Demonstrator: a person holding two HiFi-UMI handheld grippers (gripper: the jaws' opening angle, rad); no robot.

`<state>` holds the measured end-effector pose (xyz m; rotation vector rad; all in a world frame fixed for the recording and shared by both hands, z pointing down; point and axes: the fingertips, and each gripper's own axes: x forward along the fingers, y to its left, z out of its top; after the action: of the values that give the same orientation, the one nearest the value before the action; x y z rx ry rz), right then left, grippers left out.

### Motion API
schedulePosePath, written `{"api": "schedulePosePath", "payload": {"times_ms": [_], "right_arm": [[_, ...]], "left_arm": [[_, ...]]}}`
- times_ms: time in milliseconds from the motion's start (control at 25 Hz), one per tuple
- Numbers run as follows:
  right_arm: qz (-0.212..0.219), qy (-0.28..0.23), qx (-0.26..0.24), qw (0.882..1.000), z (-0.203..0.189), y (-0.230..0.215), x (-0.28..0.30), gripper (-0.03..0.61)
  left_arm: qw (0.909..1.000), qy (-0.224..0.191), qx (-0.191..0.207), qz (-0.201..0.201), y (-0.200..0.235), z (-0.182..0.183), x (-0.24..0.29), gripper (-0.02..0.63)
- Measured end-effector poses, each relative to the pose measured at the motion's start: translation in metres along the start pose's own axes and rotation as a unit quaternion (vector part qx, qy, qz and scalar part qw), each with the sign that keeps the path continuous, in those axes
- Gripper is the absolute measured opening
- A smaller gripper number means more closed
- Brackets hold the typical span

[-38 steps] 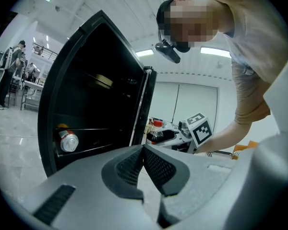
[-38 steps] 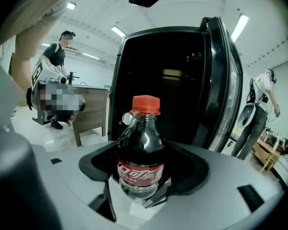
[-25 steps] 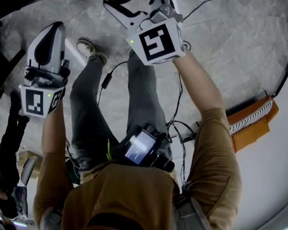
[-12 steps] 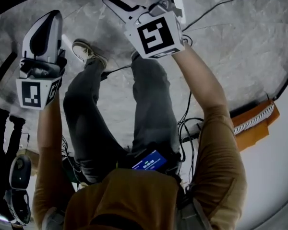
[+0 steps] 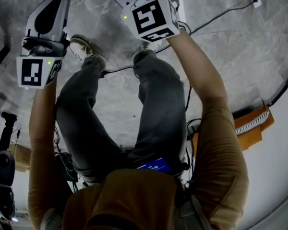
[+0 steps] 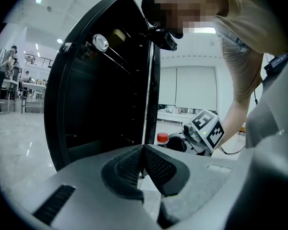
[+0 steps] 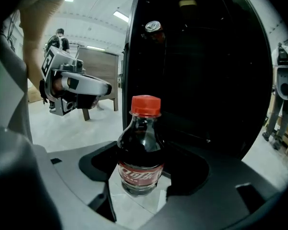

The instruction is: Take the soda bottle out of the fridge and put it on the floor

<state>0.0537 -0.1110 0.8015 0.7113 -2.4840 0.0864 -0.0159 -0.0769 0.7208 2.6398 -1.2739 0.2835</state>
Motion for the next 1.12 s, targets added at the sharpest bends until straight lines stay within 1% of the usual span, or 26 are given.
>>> {"api": "schedulePosePath", "payload": {"times_ms": [40, 200, 360, 440, 600, 760, 800, 880, 920, 1040, 1120], "right_arm": [[0.004, 0.006, -0.002, 1.000, -0.007, 0.004, 0.008, 0.299], [0.019, 0.021, -0.016, 0.999, -0.029, 0.013, 0.040, 0.299], [0.028, 0.021, -0.023, 0.999, -0.042, 0.016, 0.067, 0.299], [0.039, 0.025, -0.033, 0.998, -0.053, 0.018, 0.077, 0.299], [0.072, 0.038, -0.071, 0.994, -0.082, 0.025, 0.095, 0.299], [0.099, 0.037, -0.101, 0.989, -0.106, 0.037, 0.113, 0.299], [0.103, 0.038, -0.103, 0.988, -0.112, 0.040, 0.117, 0.299], [0.109, 0.039, -0.106, 0.988, -0.120, 0.042, 0.126, 0.299], [0.108, 0.038, -0.107, 0.988, -0.123, 0.040, 0.132, 0.299], [0.096, 0.036, -0.104, 0.989, -0.130, 0.031, 0.149, 0.299], [0.088, 0.037, -0.096, 0.991, -0.136, 0.027, 0.158, 0.299]], "left_arm": [[1.0000, 0.004, 0.001, -0.003, 0.004, -0.007, 0.001, 0.002], [0.9996, 0.002, 0.029, -0.006, 0.024, -0.026, 0.007, 0.002], [0.9995, 0.012, 0.024, -0.015, 0.028, -0.054, 0.016, 0.002], [0.9990, 0.022, 0.025, -0.029, 0.027, -0.072, 0.021, 0.002], [0.9940, 0.063, 0.029, -0.084, 0.024, -0.121, 0.031, 0.002], [0.9903, 0.076, 0.065, -0.096, 0.033, -0.158, 0.034, 0.002], [0.9902, 0.079, 0.061, -0.099, 0.033, -0.166, 0.035, 0.002], [0.9906, 0.077, 0.037, -0.107, 0.032, -0.181, 0.039, 0.002], [0.9900, 0.076, 0.033, -0.114, 0.030, -0.188, 0.042, 0.002], [0.9859, 0.084, 0.056, -0.133, 0.026, -0.205, 0.047, 0.002], [0.9873, 0.088, 0.038, -0.127, 0.030, -0.215, 0.049, 0.002]]}}
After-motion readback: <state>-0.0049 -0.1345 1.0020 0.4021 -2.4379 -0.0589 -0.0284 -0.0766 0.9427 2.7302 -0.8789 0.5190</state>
